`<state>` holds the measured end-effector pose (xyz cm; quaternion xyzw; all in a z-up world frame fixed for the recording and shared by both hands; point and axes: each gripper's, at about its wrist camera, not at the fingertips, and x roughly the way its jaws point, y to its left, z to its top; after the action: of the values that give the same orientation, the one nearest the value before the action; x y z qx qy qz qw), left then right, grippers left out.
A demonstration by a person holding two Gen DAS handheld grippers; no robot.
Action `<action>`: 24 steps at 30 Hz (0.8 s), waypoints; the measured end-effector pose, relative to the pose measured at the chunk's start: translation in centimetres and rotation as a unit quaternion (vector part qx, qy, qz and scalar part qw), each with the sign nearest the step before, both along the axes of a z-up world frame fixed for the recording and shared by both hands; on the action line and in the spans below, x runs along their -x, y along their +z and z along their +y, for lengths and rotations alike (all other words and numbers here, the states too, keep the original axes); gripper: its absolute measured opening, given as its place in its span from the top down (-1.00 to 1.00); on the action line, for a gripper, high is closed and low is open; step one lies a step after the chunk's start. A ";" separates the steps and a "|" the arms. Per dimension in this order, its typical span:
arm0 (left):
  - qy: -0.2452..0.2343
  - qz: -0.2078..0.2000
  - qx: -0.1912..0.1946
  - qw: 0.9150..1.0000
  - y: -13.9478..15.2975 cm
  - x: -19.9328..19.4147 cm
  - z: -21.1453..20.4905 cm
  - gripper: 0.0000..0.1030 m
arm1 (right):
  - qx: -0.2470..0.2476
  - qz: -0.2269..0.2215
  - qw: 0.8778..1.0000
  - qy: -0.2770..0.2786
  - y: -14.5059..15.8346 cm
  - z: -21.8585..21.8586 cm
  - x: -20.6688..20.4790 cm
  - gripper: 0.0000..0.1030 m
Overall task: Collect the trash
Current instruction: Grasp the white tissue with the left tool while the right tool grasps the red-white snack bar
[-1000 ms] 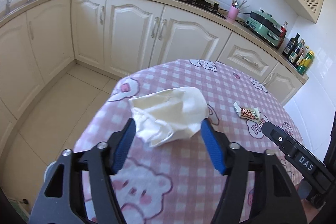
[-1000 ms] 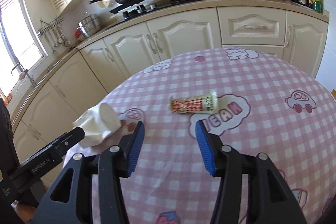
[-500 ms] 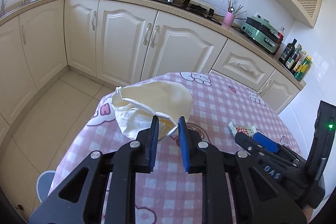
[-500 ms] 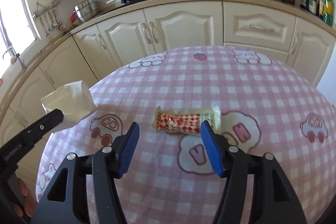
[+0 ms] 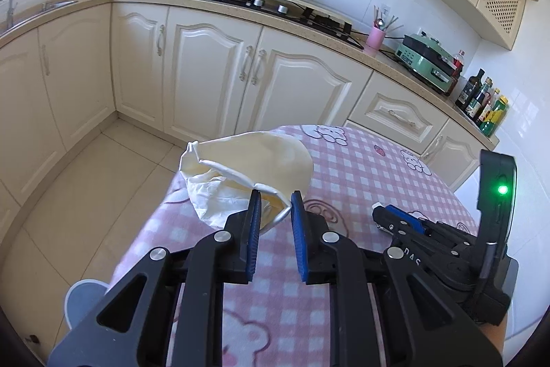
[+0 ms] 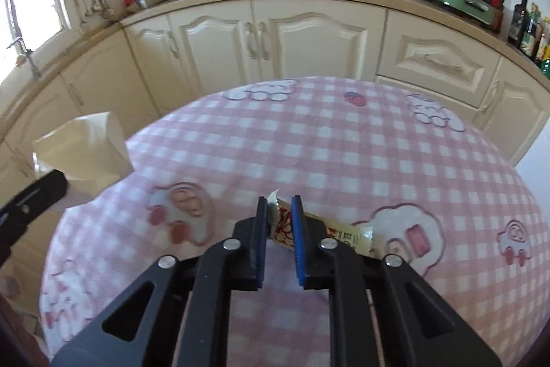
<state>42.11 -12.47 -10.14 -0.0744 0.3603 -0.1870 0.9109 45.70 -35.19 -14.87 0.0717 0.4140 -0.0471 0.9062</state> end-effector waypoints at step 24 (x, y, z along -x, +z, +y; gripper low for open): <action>0.178 -0.001 -0.023 0.984 1.6 9.6 19.8 0.69 | -0.147 -0.059 0.956 0.249 6.3 25.2 6.1 0.75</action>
<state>32.52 7.34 -8.53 -0.1161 0.3449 -0.0132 0.9313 39.61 -10.04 -8.60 0.1015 0.3666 0.2456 0.8916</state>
